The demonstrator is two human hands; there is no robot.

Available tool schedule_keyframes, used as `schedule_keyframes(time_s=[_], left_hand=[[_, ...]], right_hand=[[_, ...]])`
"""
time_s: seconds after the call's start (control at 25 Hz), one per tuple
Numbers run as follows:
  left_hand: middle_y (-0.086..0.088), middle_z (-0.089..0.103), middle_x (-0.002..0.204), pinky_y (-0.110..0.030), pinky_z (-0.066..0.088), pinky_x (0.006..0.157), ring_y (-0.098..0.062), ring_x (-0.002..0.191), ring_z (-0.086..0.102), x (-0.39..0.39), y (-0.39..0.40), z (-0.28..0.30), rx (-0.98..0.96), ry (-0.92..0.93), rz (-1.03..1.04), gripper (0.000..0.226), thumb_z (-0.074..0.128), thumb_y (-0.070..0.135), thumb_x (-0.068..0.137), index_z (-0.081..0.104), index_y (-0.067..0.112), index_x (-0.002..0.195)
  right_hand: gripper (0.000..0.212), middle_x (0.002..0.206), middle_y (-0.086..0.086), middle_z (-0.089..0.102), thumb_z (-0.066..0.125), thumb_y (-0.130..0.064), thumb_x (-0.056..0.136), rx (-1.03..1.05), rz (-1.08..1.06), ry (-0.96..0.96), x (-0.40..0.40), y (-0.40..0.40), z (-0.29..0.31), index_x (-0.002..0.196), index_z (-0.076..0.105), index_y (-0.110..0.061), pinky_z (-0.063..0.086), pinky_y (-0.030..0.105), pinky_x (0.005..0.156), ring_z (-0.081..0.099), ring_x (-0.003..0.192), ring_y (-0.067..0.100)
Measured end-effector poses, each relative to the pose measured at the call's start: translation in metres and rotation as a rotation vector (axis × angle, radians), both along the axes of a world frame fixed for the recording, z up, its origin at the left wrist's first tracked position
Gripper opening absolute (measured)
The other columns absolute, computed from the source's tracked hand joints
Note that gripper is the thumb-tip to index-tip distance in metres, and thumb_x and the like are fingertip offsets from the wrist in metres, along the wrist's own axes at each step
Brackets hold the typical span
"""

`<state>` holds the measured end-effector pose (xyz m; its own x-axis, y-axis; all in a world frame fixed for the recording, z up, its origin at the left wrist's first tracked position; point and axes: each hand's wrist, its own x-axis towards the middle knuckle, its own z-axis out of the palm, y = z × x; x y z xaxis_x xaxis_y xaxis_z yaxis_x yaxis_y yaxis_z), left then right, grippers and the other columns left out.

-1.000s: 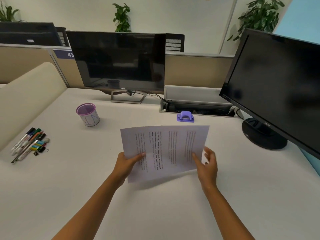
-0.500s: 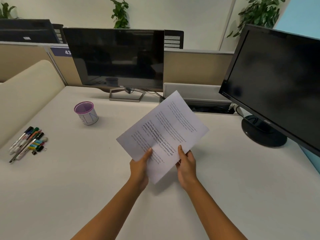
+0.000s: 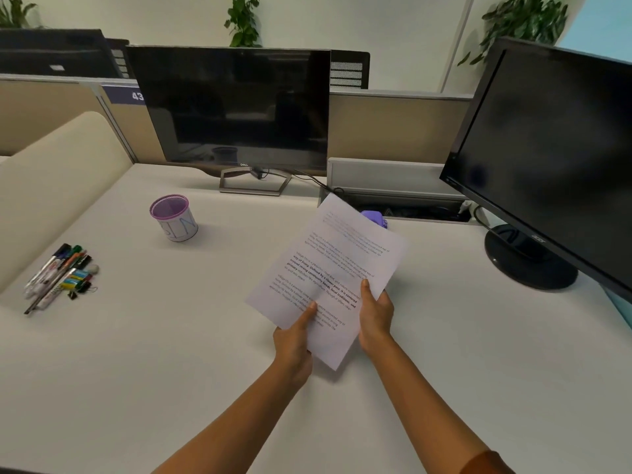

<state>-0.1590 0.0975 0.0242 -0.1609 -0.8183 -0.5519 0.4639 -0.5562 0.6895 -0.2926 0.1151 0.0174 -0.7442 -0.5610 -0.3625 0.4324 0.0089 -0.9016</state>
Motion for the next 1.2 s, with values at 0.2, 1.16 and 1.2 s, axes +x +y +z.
schedule_keyframes(time_s=[0.2, 1.16, 1.2], left_hand=[[-0.008, 0.07, 0.116, -0.049, 0.059, 0.086, -0.029, 0.1, 0.07, 0.007, -0.005, -0.011, 0.007, -0.178, 0.039, 0.045, 0.077, 0.009, 0.083, 0.058, 0.016, 0.123], [0.017, 0.059, 0.114, -0.028, 0.047, 0.093, -0.004, 0.109, 0.055, -0.067, -0.096, -0.005, -0.668, -0.72, -0.343, 0.02, 0.061, 0.013, 0.092, 0.069, 0.028, 0.103], [0.013, 0.061, 0.116, -0.028, 0.048, 0.094, -0.006, 0.11, 0.056, -0.076, -0.103, -0.002, -0.726, -0.734, -0.373, 0.019, 0.062, 0.012, 0.092, 0.069, 0.027, 0.102]], right_hand=[[0.027, 0.114, 0.008, 0.072, 0.06, -0.022, 0.1, 0.167, 0.045, 0.132, -0.025, 0.009, -0.022, 0.122, 0.067, -0.01, 0.058, 0.043, 0.09, 0.07, 0.102, 0.028], [0.029, 0.107, -0.019, 0.069, 0.06, -0.03, 0.1, 0.223, 0.377, 0.755, -0.088, 0.018, -0.056, 0.125, 0.067, -0.017, 0.049, 0.002, 0.074, 0.064, 0.094, -0.017], [0.029, 0.108, -0.018, 0.07, 0.06, -0.029, 0.1, 0.214, 0.376, 0.757, -0.088, 0.018, -0.055, 0.125, 0.067, -0.016, 0.049, 0.002, 0.075, 0.064, 0.094, -0.017]])
